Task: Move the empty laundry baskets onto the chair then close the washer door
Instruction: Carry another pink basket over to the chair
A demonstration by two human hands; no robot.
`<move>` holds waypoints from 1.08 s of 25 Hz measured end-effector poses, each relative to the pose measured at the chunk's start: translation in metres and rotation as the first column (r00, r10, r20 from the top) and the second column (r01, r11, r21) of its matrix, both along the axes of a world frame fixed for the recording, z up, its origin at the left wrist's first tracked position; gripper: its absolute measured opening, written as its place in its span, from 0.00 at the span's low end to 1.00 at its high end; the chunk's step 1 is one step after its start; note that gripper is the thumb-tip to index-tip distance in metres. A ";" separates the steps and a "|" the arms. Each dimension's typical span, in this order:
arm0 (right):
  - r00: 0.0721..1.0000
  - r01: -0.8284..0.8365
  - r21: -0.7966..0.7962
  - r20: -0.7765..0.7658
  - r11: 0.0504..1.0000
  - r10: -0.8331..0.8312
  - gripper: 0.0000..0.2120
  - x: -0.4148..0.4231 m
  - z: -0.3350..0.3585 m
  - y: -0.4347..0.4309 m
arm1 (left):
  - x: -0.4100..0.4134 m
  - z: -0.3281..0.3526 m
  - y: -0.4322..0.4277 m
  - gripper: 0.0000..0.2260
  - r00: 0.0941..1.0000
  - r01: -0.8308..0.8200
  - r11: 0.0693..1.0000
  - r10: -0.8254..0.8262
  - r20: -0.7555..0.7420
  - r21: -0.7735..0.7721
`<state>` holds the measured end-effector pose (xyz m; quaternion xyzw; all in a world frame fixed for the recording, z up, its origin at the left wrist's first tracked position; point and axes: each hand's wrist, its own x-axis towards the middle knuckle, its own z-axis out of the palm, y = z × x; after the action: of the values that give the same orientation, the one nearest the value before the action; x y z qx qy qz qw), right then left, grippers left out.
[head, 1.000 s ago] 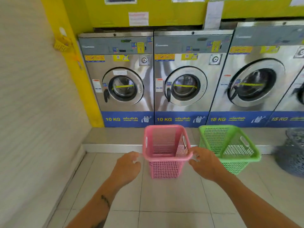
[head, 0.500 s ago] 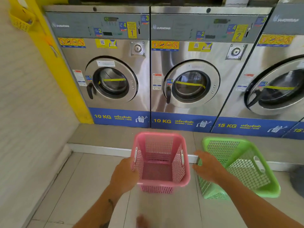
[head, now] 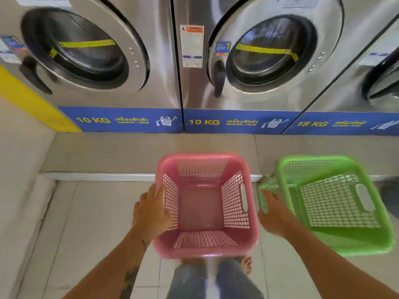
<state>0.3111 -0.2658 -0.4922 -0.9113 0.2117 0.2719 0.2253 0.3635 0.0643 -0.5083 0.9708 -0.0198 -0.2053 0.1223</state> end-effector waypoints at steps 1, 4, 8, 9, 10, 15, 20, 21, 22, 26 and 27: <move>1.000 0.014 -0.002 0.008 1.000 -0.014 0.31 0.009 -0.017 0.001 | 0.010 -0.016 -0.001 0.34 1.000 0.003 1.000 -0.003 -0.010 0.012; 0.997 -0.022 -0.008 0.073 1.000 0.022 0.27 0.034 -0.084 0.002 | 0.034 -0.084 -0.005 0.39 1.000 -0.023 0.999 0.024 -0.002 0.035; 0.997 -0.032 -0.080 0.070 0.996 0.038 0.40 0.053 -0.168 0.002 | 0.044 -0.164 -0.010 0.50 0.996 -0.090 0.991 0.090 -0.001 0.096; 0.997 -0.034 -0.121 0.063 0.992 0.042 0.42 0.057 -0.181 0.003 | 0.043 -0.179 -0.009 0.51 0.995 -0.100 0.989 0.100 0.005 0.107; 0.996 -0.048 -0.161 0.068 0.986 0.060 0.44 0.059 -0.190 0.003 | 0.042 -0.191 -0.006 0.51 0.996 -0.093 0.989 0.090 0.028 0.113; 0.983 -0.125 -0.245 0.100 0.962 0.153 0.46 0.065 -0.195 -0.004 | 0.038 -0.201 0.011 0.50 0.998 -0.030 0.997 0.027 0.051 0.073; 0.929 -0.257 -0.273 0.193 0.927 0.315 0.43 0.087 -0.099 -0.003 | 0.018 -0.110 0.030 0.40 0.966 -0.204 0.964 0.227 0.125 -0.174; 0.915 -0.289 -0.274 0.203 0.917 0.349 0.43 0.090 -0.072 -0.001 | 0.009 -0.084 0.035 0.37 0.958 -0.211 0.955 0.244 0.151 -0.207; 0.903 -0.316 -0.276 0.207 0.908 0.377 0.42 0.091 -0.046 0.002 | -0.002 -0.060 0.040 0.35 0.949 -0.215 0.952 0.256 0.182 -0.218; 0.830 -0.422 -0.228 0.292 0.878 0.475 0.39 0.079 0.054 0.015 | -0.068 0.038 0.044 0.32 0.890 -0.327 0.923 0.373 0.262 -0.205; 0.787 -0.480 -0.210 0.326 0.852 0.524 0.40 0.069 0.074 0.017 | -0.090 0.063 0.041 0.31 0.864 -0.374 0.905 0.420 0.278 -0.204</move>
<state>0.3799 -0.2484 -0.4178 -0.9806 -0.0695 0.1320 0.1273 0.2733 0.1056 -0.4453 0.9628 0.1468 -0.0159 0.2265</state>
